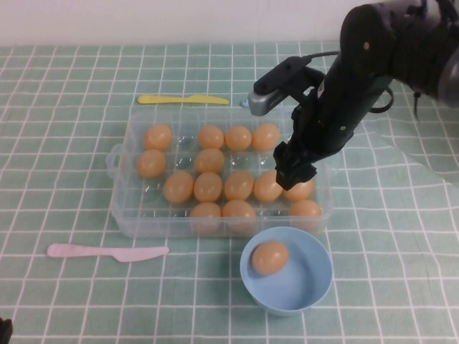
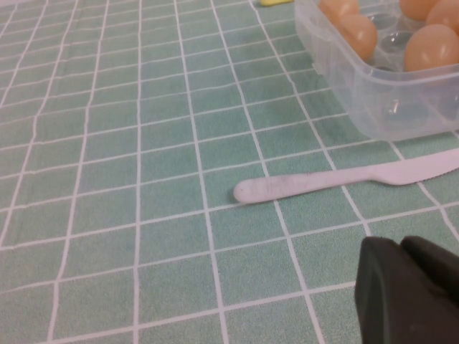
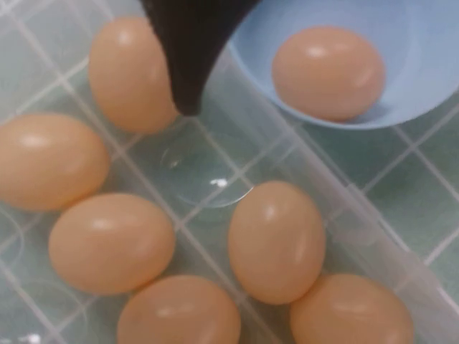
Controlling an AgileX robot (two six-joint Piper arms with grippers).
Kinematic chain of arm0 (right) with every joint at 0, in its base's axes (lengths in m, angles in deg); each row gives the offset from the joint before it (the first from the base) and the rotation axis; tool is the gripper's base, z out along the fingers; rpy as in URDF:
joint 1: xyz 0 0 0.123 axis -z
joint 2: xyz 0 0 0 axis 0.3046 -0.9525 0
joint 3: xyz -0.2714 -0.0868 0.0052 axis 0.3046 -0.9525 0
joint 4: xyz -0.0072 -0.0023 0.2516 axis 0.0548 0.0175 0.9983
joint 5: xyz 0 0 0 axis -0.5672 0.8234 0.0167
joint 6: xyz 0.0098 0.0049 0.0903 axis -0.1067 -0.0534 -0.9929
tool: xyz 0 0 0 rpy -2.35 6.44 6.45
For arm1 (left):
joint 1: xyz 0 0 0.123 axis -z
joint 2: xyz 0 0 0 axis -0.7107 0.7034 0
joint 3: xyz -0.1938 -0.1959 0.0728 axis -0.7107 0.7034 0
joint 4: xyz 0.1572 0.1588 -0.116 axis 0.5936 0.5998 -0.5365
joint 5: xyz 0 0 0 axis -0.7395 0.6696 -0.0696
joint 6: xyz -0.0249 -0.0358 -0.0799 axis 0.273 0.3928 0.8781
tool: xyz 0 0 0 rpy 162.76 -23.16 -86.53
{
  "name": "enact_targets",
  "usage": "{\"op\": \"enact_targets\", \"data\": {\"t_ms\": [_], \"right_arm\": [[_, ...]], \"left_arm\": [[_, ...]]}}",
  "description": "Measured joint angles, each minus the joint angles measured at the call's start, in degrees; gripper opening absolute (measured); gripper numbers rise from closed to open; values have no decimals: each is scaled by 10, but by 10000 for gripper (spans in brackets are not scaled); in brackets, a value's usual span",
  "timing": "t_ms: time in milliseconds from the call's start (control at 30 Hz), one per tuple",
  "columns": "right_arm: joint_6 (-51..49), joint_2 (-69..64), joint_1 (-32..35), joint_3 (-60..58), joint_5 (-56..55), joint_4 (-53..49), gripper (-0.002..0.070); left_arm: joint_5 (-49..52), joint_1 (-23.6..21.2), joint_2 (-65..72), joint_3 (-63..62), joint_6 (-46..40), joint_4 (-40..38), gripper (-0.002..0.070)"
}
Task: Take an egg out of the egg box
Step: Pick up the egg from the plastic box
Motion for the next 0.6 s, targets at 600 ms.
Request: {"op": "enact_targets", "data": {"t_ms": [600], "right_arm": [[99,-84,0,43,-33,-44,539]], "left_arm": [[0,0,0,0,0,0,-3]]}}
